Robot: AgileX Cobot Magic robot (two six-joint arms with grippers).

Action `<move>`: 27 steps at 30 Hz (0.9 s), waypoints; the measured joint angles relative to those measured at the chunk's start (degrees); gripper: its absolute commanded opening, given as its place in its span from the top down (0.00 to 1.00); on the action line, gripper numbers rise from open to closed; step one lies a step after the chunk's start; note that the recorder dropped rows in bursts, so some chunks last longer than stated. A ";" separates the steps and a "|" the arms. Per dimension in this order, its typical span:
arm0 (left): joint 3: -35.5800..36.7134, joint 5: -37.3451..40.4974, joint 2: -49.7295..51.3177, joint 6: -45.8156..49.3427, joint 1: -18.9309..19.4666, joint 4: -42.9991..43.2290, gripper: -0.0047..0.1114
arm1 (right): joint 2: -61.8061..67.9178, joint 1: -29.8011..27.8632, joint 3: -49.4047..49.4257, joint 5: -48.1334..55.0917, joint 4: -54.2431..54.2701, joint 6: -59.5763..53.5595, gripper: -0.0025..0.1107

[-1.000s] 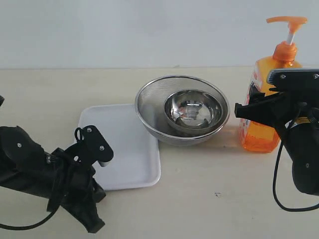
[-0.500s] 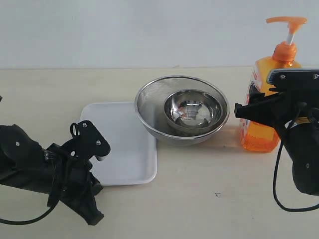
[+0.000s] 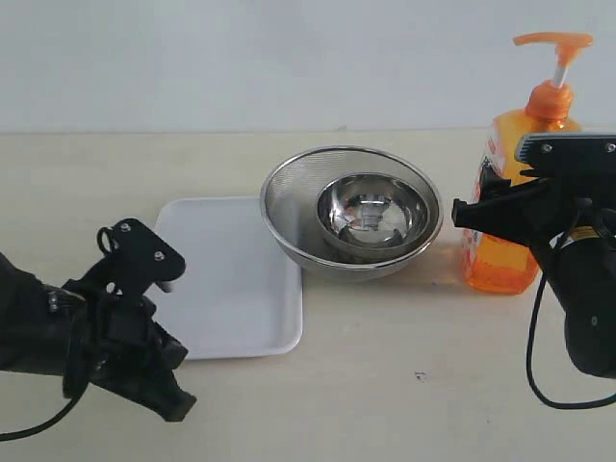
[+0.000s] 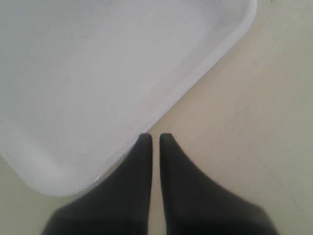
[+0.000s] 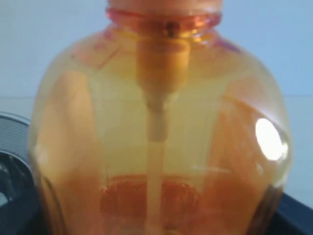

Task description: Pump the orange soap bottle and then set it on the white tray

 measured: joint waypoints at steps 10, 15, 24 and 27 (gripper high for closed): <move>8.58 -9.08 -19.98 -13.38 0.00 0.00 0.92 | 0.00 0.00 0.00 0.00 -0.10 0.32 0.98; 17.17 -19.50 -32.50 -23.98 0.00 1.77 0.92 | 0.00 0.00 0.00 0.00 -0.10 0.32 0.98; 29.85 -31.56 -55.80 -50.92 0.00 22.37 0.92 | 0.00 0.00 0.00 0.00 -0.10 0.32 0.98; 29.86 -31.20 -60.82 -51.69 0.00 24.53 0.92 | 0.00 0.00 0.00 0.00 -0.10 0.45 0.98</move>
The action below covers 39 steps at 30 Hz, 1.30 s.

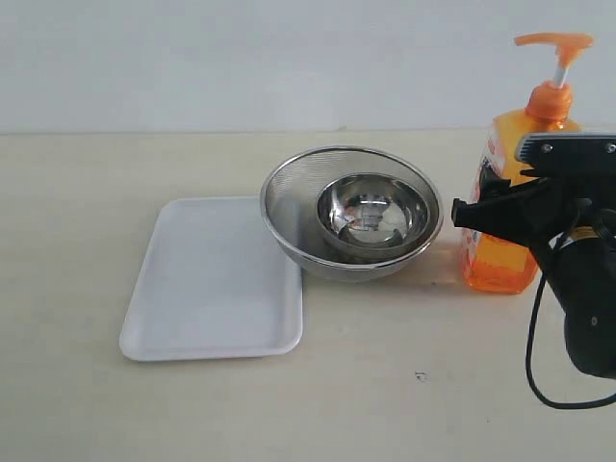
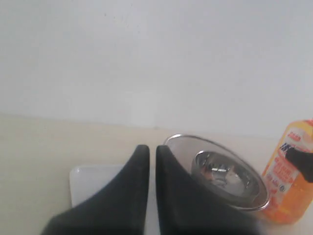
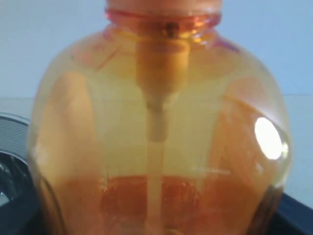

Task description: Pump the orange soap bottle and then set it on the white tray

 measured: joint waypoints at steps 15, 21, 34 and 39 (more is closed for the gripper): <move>0.10 3.29 -5.18 0.00 0.00 0.91 0.92 | -3.60 0.00 0.45 3.75 0.28 -1.82 0.98; 0.10 3.29 -5.18 0.00 0.00 0.91 0.92 | -7.14 0.00 0.53 4.10 0.49 -3.31 0.98; 0.10 3.29 -5.18 0.00 0.00 0.91 0.92 | -19.13 0.00 0.53 7.52 -4.30 -4.40 0.98; 0.10 3.29 -5.18 0.00 0.00 0.91 0.92 | -24.17 0.64 -3.02 16.07 -7.82 -4.88 0.98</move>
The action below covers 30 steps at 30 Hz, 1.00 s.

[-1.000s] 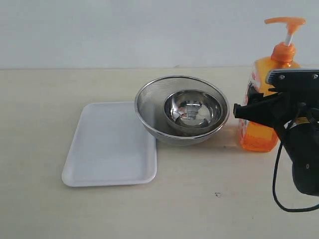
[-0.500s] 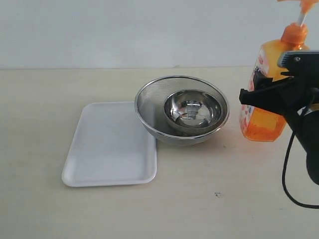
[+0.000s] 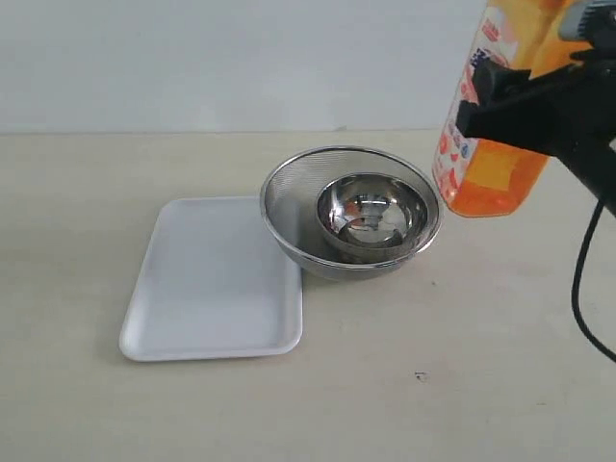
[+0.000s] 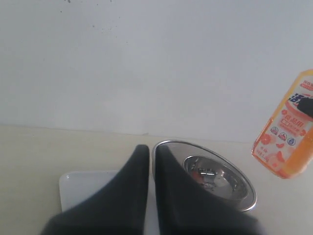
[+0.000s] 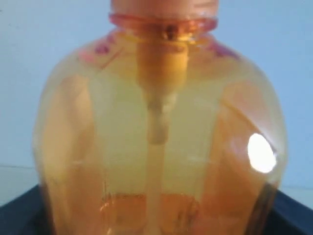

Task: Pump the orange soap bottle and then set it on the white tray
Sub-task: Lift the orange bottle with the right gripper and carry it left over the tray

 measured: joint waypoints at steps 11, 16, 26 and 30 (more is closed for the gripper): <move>0.00 0.00 0.00 0.21 0.00 0.00 0.92 | -1.42 18.21 -15.88 11.60 0.32 -8.44 0.98; 0.00 0.10 0.00 0.21 0.00 0.00 0.92 | 1.98 22.32 -21.19 13.60 0.70 -11.98 0.98; 0.00 0.10 0.00 0.21 0.00 0.00 0.92 | 12.63 25.51 -29.80 17.13 1.27 -11.99 0.98; 0.00 0.10 0.00 0.21 0.00 0.00 0.92 | 17.37 26.54 -33.00 17.41 1.49 -11.99 0.98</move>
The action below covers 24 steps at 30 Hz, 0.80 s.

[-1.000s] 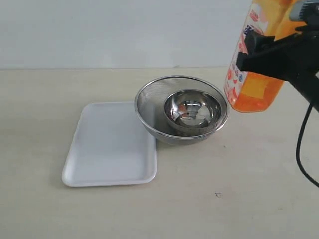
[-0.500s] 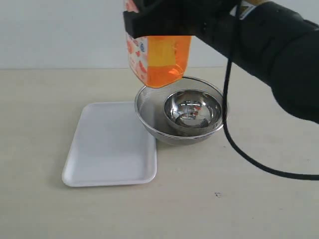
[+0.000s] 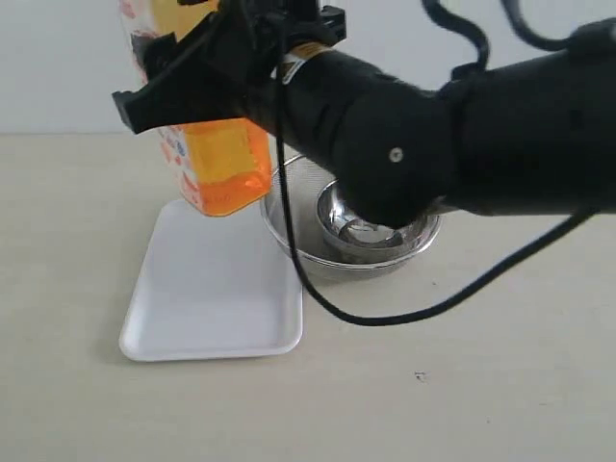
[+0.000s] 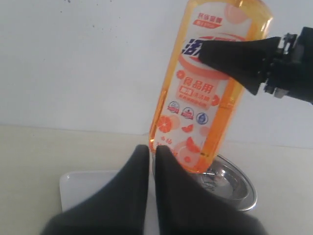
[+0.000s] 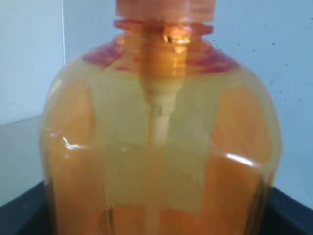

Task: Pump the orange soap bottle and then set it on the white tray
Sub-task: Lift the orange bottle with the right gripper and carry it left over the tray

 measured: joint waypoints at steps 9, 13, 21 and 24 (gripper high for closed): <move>0.00 0.00 0.00 2.34 0.00 -3.09 0.92 | 9.30 0.23 -3.32 -4.48 0.01 3.67 0.98; 0.00 0.00 0.00 5.03 0.00 -6.27 0.92 | 12.99 0.23 -3.32 -7.07 0.01 6.24 0.98; 0.00 0.00 0.00 5.61 0.00 -6.88 0.92 | 17.99 0.23 -3.32 -9.88 0.01 10.07 0.98; 0.00 0.00 0.00 5.61 0.00 -7.02 0.92 | 19.34 0.23 -3.45 -10.25 0.01 10.63 0.98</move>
